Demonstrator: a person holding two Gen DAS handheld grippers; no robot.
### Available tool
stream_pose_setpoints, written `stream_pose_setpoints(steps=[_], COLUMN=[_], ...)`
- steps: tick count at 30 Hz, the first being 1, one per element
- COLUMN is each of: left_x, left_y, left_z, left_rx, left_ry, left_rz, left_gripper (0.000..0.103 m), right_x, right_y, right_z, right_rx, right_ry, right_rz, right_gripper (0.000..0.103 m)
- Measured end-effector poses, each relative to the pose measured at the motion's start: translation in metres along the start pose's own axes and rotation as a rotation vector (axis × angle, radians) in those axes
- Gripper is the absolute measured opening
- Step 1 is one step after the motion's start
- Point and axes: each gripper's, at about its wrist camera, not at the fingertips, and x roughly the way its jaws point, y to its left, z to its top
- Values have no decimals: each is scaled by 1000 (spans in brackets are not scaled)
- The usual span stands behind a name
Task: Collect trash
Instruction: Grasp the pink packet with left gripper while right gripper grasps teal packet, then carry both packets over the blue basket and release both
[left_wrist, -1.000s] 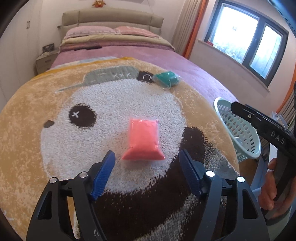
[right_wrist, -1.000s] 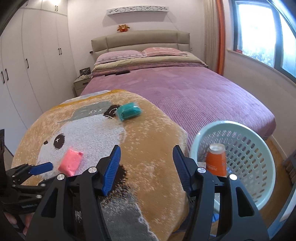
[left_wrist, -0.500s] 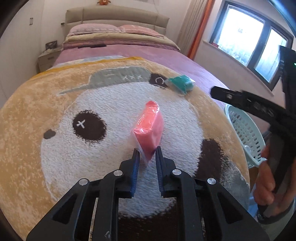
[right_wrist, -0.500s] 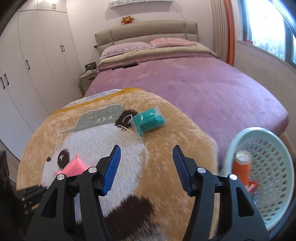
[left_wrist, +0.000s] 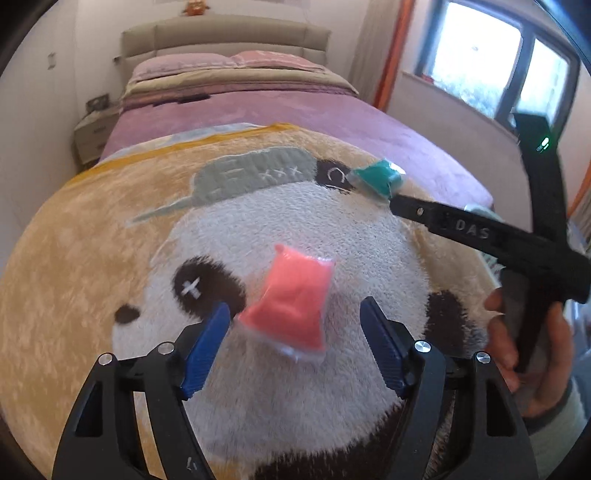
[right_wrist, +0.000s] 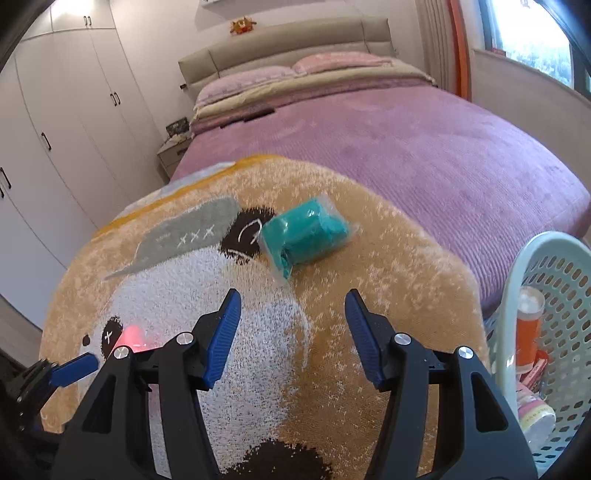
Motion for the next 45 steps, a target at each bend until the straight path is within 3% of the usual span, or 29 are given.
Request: stream_pose_setpoints(steps=[2,5,7,8,11,15,20,23,33,37,45], left_x=[13,21,18,16,13,7,-3,-3,-3,-2,-3], left_y=[-6,-7,-4,-1,14,25,24,23,26,26,24], left_z=[3,3,3,3,2,0,-2,-1,-1,-1,-2], left_rx=[39,52,38,26,-43,-107,-108,-105,-112,-111,-101], left_ry=[11,5,-15,-22,-42,-89,-141,-146,-136,-135,-142], left_rz=[23,45,33,24,-25,-29,-1,1,-19,-25,-15], left_gripper=[69,57,39,38,36,36,36,36,36,36,36], right_x=[1,-4,-1,2,10,28,46,51,69,73,46], right_y=[-1,0,3,5,8,12,15,18,33,34,46], right_z=[0,0,1,2,11,27,41,46,59,62,49], right_rx=[0,-15,-22,-24,-15,11,40,46,11,7,-55], right_ry=[6,-6,12,24,48,101,127,117,50,38,-37], right_rz=[8,13,14,14,27,57,56,51,-99,-143,-103], right_gripper=[55,55,55,55,55,55,56,62,64,47,44])
